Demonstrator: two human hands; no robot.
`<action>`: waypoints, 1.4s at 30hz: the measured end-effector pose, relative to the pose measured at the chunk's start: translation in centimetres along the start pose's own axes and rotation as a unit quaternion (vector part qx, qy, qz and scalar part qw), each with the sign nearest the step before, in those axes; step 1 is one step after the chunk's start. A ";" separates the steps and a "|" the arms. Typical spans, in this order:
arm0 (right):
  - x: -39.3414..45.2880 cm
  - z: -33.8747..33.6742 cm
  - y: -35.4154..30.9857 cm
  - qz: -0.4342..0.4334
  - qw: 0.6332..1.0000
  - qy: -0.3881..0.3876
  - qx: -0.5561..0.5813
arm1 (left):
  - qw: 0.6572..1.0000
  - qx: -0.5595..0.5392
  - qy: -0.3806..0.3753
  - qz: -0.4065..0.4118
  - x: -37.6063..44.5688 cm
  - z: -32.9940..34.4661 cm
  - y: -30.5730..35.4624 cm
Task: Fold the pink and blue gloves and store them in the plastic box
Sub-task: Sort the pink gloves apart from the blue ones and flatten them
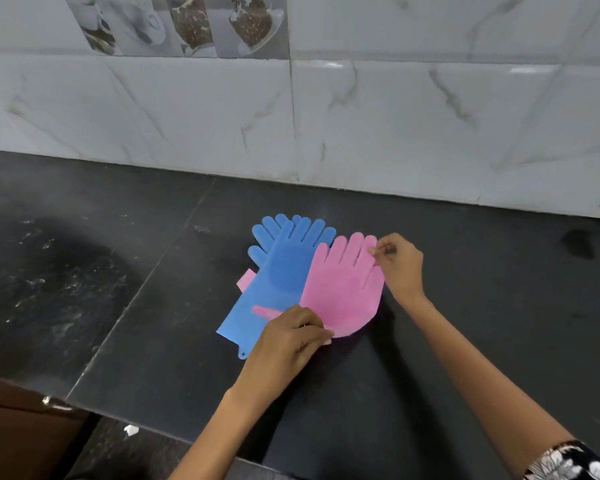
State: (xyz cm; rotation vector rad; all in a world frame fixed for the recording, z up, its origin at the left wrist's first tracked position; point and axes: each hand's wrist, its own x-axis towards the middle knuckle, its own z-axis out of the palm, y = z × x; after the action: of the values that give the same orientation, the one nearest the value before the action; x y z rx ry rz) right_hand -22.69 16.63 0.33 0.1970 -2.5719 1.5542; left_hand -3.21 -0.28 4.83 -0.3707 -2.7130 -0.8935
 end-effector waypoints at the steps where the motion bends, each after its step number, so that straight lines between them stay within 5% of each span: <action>1: 0.2 -1.5 0.6 -0.002 1.000 0.008 0.001 | 1.000 -0.001 -0.010 0.015 0.3 0.7 1.0; 7: 2.8 -11.5 5.1 0.014 0.999 0.028 -0.030 | 0.991 -0.010 -0.105 0.076 1.3 10.2 8.9; 13: 1.5 -17.3 9.9 0.055 0.986 -0.014 -0.156 | 0.968 -0.077 -0.241 0.004 2.4 19.2 16.5; 20: -7.5 -20.6 12.7 0.069 0.982 -0.006 -0.174 | 0.980 -0.041 0.026 -0.195 4.2 18.9 10.7; 33: -7.8 -17.4 11.8 0.190 0.957 0.032 -0.219 | 0.952 -0.101 0.057 -0.285 11.1 20.8 8.0; 42: -8.0 -16.1 10.8 0.164 0.970 0.023 -0.178 | 0.945 -0.109 0.076 -0.300 10.8 20.1 6.9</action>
State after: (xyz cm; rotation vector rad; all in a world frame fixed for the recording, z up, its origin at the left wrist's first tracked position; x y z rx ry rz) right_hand -16.04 36.26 -3.05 -0.3115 -2.8957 1.1240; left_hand -14.38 19.00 -3.62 0.5031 -2.6110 -1.3129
